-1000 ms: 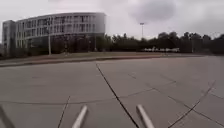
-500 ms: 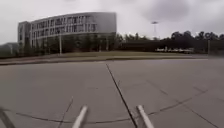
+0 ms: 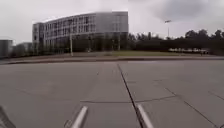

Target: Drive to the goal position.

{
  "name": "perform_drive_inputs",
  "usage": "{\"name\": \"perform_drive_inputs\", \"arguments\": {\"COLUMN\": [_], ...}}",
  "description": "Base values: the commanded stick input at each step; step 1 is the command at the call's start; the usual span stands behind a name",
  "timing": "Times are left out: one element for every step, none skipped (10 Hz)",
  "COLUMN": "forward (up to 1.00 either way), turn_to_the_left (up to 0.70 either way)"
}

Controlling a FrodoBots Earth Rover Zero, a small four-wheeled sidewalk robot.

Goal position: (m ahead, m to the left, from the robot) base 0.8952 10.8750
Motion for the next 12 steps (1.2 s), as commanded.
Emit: {"name": "perform_drive_inputs", "arguments": {"forward": [1.0,1.0,1.0,1.0,1.0,1.0,1.0,1.0,1.0,1.0,1.0,1.0], "turn_to_the_left": [0.27,0.27,0.27,0.27,0.27,0.27,0.27,0.27,0.27,0.27,0.27,0.27]}}
